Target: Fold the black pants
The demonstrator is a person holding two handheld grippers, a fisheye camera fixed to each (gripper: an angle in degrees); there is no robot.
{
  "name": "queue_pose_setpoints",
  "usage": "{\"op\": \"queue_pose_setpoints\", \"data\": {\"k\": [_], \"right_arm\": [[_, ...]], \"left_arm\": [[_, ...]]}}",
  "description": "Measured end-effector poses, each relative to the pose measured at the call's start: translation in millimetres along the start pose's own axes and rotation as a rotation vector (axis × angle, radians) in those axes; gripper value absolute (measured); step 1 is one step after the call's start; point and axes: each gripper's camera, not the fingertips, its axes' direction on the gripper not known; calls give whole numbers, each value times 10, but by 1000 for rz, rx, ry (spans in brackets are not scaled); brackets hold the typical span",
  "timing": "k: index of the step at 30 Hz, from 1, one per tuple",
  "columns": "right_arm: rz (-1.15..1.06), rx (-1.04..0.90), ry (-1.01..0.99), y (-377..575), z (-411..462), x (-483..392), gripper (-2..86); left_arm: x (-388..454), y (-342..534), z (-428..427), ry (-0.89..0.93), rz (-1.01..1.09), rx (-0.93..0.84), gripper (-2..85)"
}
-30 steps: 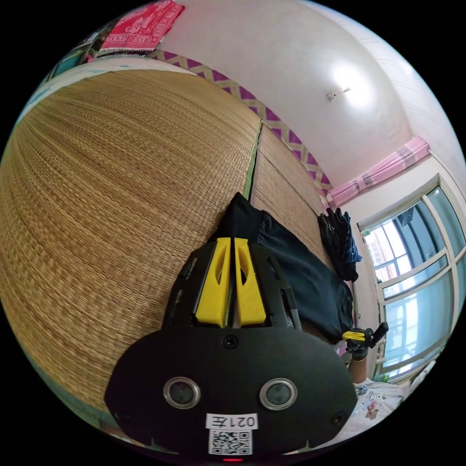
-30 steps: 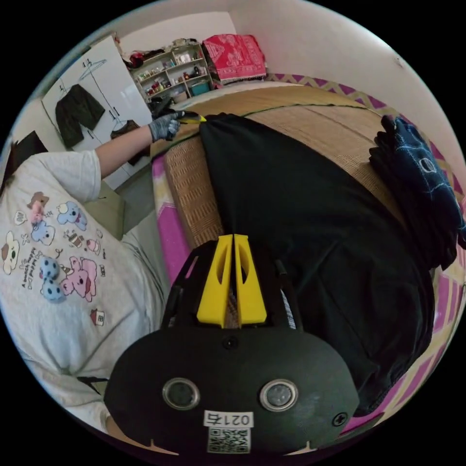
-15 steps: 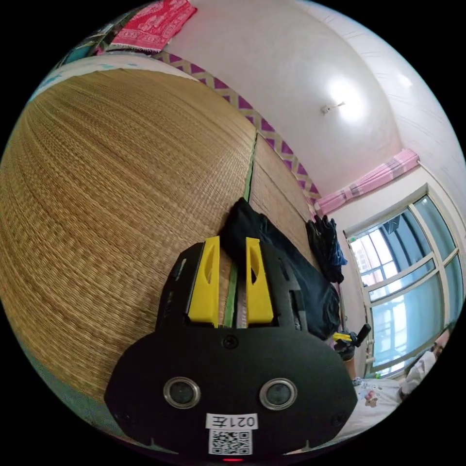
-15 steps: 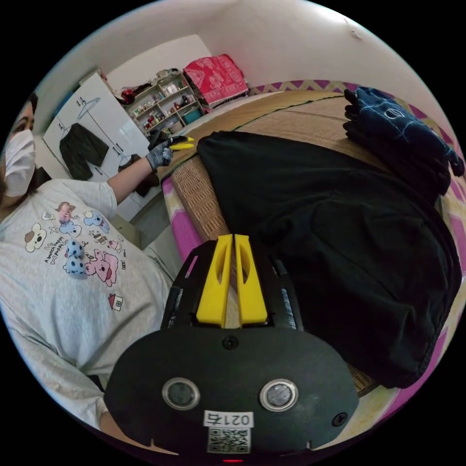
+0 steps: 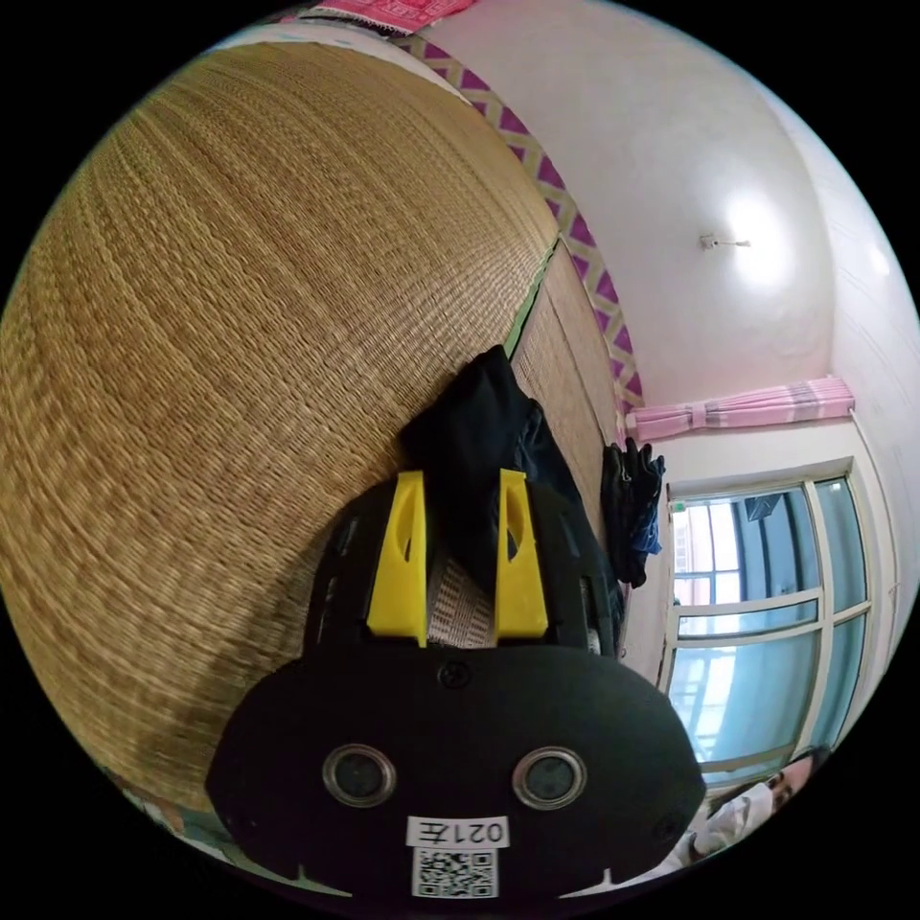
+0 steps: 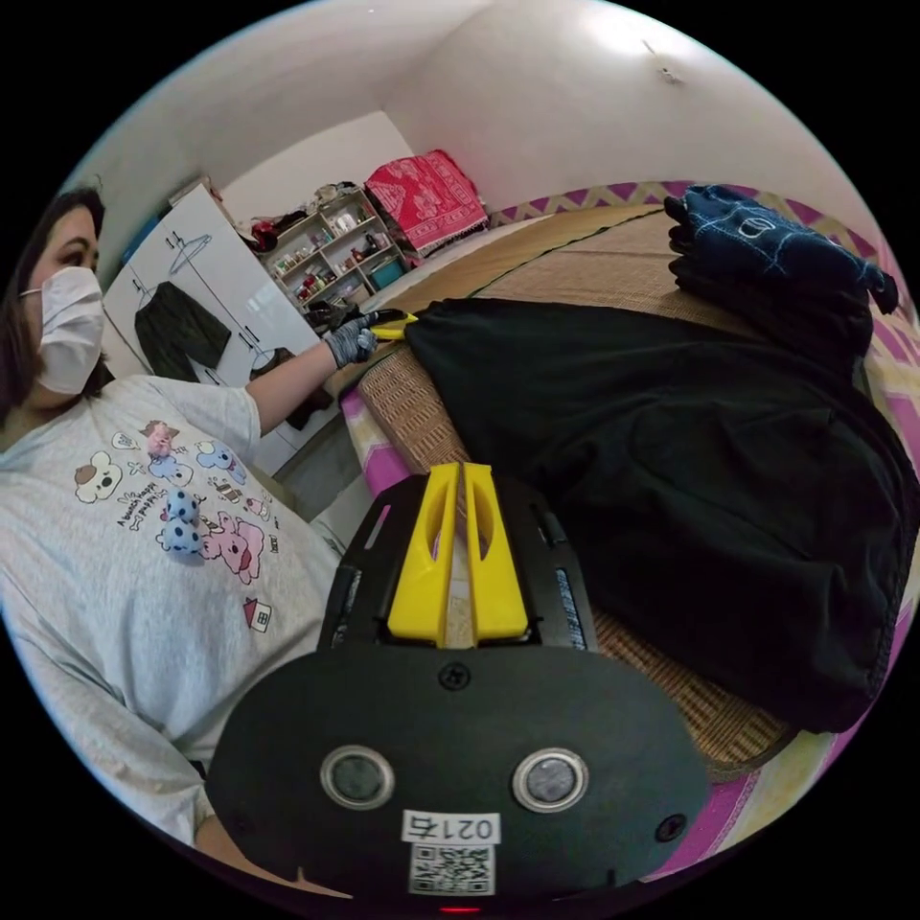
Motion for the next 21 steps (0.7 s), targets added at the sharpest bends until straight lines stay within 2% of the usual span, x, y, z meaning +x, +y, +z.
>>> {"op": "queue_pose_setpoints", "data": {"k": [6, 8, 14, 18, 21], "right_arm": [[30, 22, 9, 11, -316, 30, -3], [41, 43, 18, 39, -500, 47, -4], [86, 111, 39, 156, -957, 126, -5], [116, 163, 47, 237, -1217, 166, -6], [135, 187, 46, 294, -1411, 179, -6]], "left_arm": [[-101, 243, 143, 125, 91, 105, 33], [126, 348, 133, 93, 175, 118, 27], [1546, 1176, 379, 25, 620, 160, 24], [2406, 2120, 1213, 25, 905, 84, 26], [2684, 2756, 2171, -10, 1012, -27, 29]]}}
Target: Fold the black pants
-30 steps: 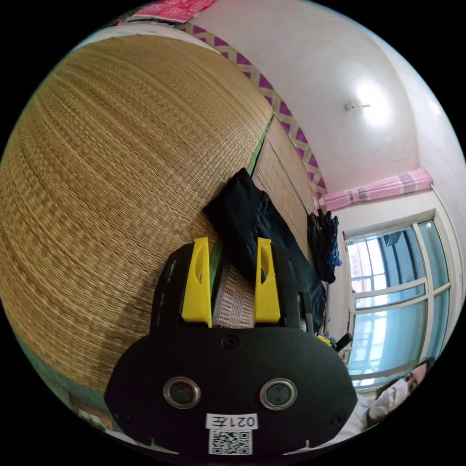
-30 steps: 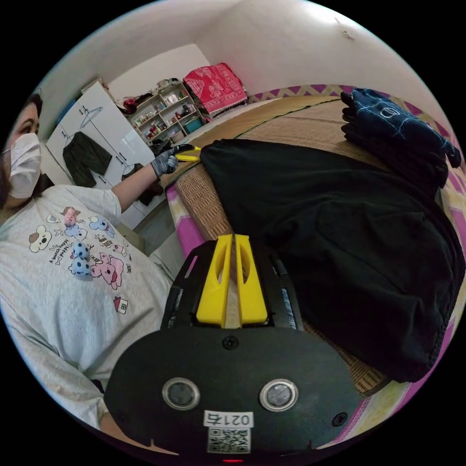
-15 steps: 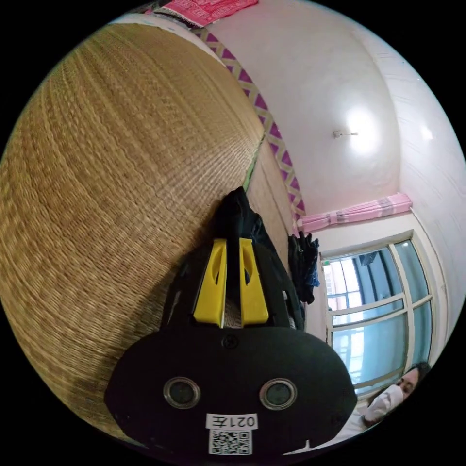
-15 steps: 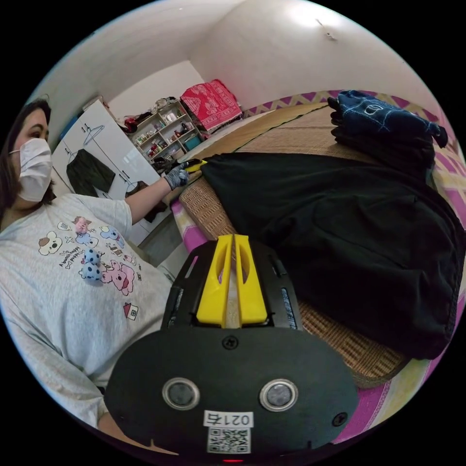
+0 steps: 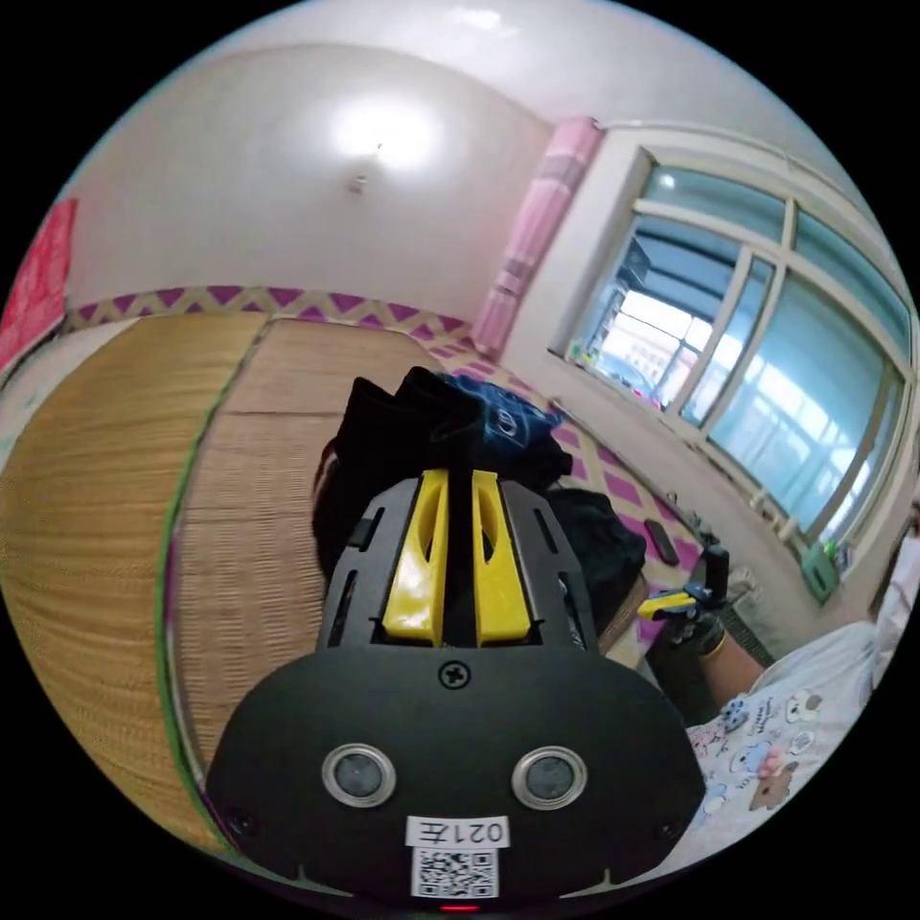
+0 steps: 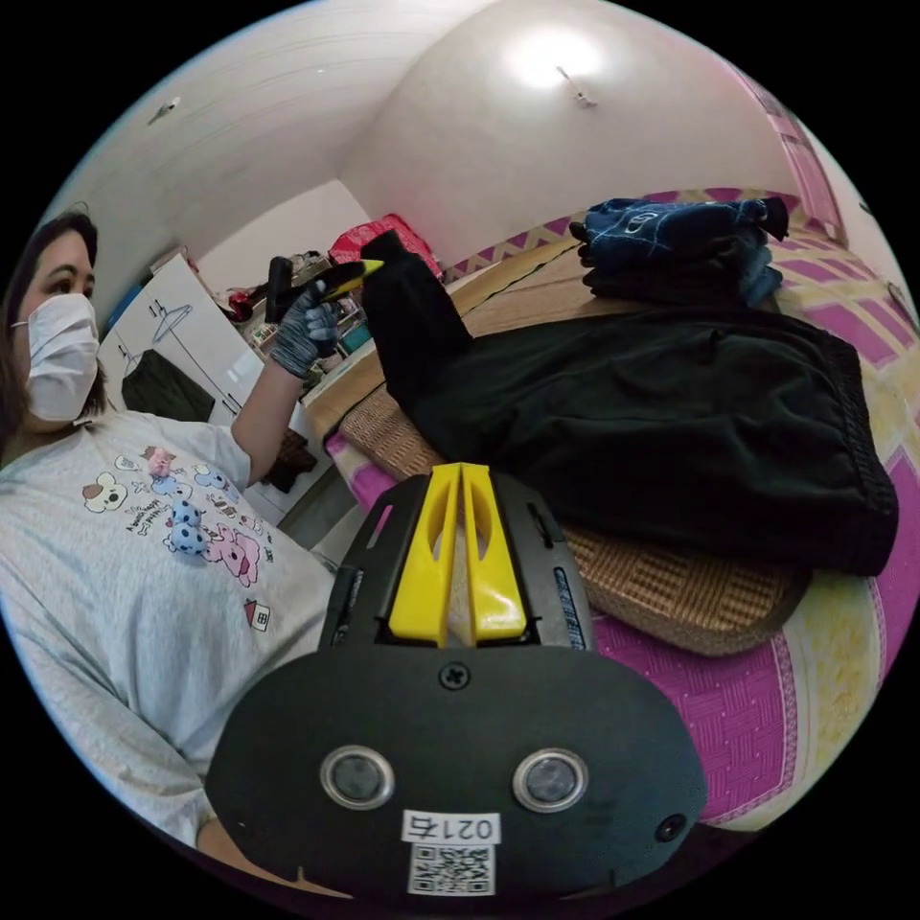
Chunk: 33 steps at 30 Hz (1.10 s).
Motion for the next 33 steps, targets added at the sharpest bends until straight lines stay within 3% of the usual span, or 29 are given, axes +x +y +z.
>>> {"op": "queue_pose_setpoints", "data": {"k": [6, 11, 15, 18, 22, 28, 33], "right_arm": [[29, 21, 37, 10, -415, 23, -5], [84, 82, 68, -57, -836, 225, 1], [210, 187, 99, -199, -1159, 557, 27], [400, 348, 119, -214, -1537, 884, 75], [667, 527, 131, -33, -1972, 1371, 107], [853, 603, 137, -79, -2121, 1838, 153], [896, 592, 137, -316, -2086, 1996, 160]], "left_arm": [[403, 689, 1921, 22, -39, -305, 19], [495, 793, 1931, 59, -35, -195, 20], [544, 1068, 2547, 108, -48, -348, 36], [428, 1269, 2609, 229, -92, -273, 45], [387, 1368, 2416, 514, 3, -170, 23], [-240, 1409, 2373, 171, -160, -146, 43], [-661, 1616, 2691, 163, -263, -210, 64]]}}
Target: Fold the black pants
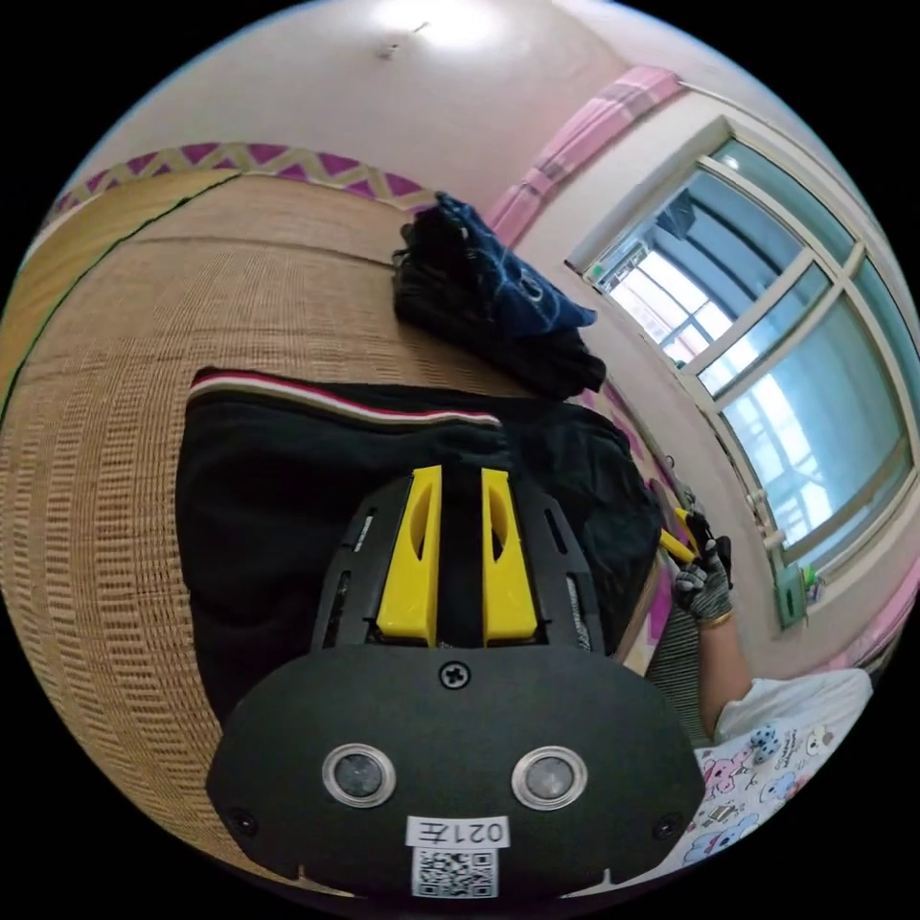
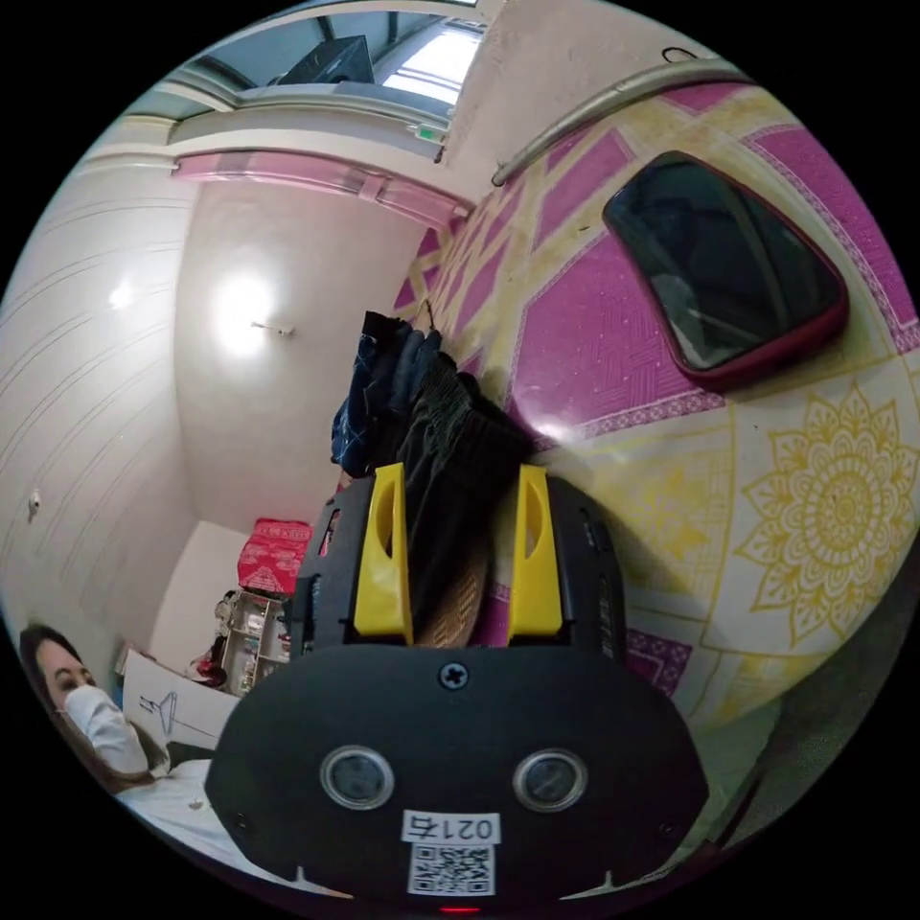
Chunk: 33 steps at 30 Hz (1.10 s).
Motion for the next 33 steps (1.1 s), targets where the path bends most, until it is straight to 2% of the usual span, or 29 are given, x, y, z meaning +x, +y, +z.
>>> {"op": "queue_pose_setpoints", "data": {"k": [6, 12, 16, 18, 24, 26, 29, 33], "right_arm": [[64, -22, -60, -55, 86, 118, 160], [66, -37, -137, -177, 641, 210, 149], [32, -154, -110, -116, 1086, 150, 111], [-50, -115, -90, -17, 1037, -57, 84], [-581, -110, 66, 725, 1197, -1912, 65], [-789, -158, 134, 1290, 1590, -2709, 65], [-1007, -259, 196, 2173, 2349, -3434, 65], [-1205, -398, 240, 3383, 3459, -3731, 63]], "left_arm": [[-35, 54, 87, 10, 55, -30, 64], [-106, 82, 60, 7, 60, -38, 63], [-159, 101, -11, 7, 55, -38, 58], [-196, 113, -61, 26, 50, -32, 50], [-289, 327, -559, 170, 66, 162, -3], [-259, 436, -744, 194, 76, 182, -7], [-189, 664, -1092, 186, 116, 200, -9], [-221, 989, -1618, 136, 132, 225, -9]]}}
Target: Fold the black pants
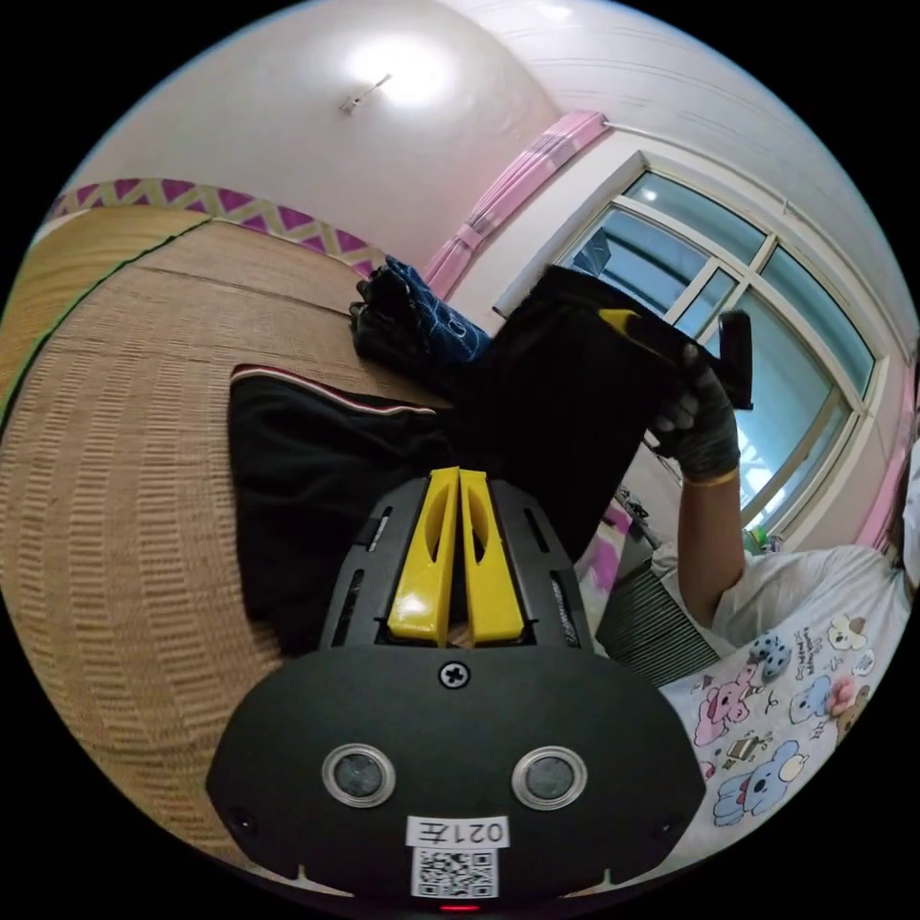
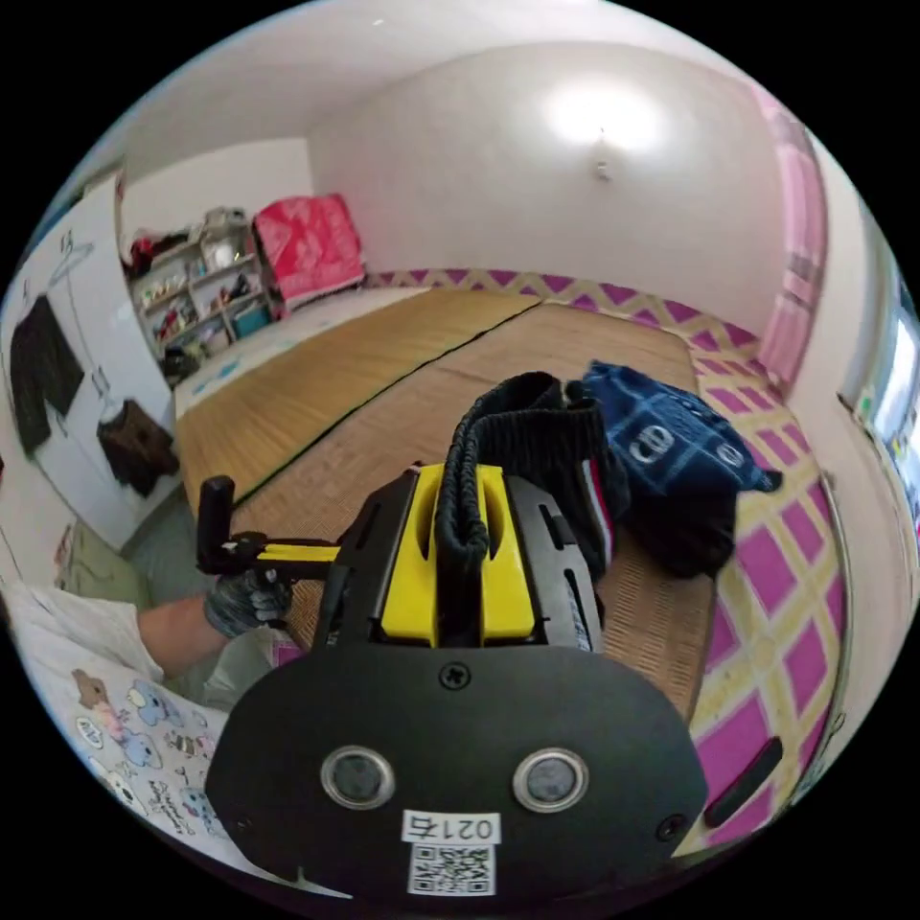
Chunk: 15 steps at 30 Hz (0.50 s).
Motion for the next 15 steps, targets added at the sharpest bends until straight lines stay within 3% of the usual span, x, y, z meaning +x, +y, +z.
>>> {"op": "queue_pose_setpoints", "data": {"k": [5, 10, 15], "right_arm": [[-169, -302, 19, 486, 2161, -1179, 61], [-107, -111, 45, 700, 1984, -1349, 62], [-156, -242, 41, 892, 2651, -1642, 73]], "left_arm": [[-88, 161, -531, -34, -33, -3, -10], [-159, 207, -1031, -75, -73, 28, -10], [-155, -1, -1157, -61, -89, 81, -9]]}}
